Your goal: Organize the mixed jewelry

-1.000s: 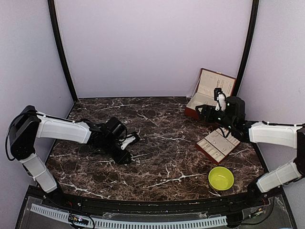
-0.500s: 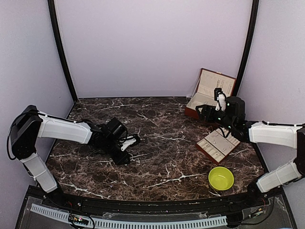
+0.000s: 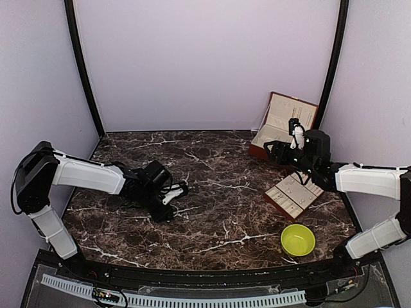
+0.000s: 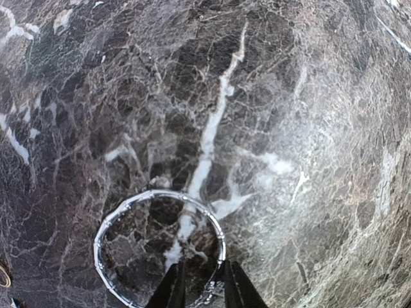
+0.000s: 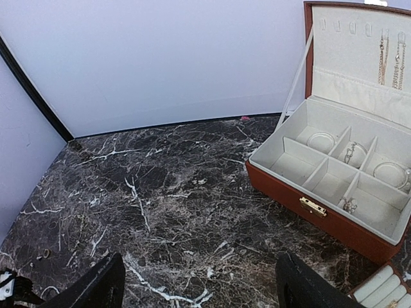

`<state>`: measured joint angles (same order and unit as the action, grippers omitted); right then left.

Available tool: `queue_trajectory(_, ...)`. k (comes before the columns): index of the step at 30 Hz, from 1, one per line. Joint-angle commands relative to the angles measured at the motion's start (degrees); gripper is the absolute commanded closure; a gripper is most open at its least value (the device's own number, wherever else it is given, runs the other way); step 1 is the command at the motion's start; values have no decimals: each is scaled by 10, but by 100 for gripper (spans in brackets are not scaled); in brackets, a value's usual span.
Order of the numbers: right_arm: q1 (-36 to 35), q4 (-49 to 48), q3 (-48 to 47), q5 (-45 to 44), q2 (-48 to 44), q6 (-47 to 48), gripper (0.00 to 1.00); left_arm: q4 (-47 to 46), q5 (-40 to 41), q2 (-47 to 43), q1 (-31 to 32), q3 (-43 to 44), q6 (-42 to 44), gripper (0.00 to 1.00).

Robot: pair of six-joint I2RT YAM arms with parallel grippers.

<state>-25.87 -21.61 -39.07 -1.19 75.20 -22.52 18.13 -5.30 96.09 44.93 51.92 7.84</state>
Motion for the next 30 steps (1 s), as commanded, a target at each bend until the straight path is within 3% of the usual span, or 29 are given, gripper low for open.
queue_trajectory(1,-4,-13,6,-10,-15,8,18,11,9,6,6,-10,15,78)
queue_trajectory(24,-4,-22,3,36,-1,-8,18,-2,6,-12,36,-17,35,99)
queue_trajectory(30,-4,-30,12,47,-1,-17,18,-13,-7,-33,39,-21,37,100)
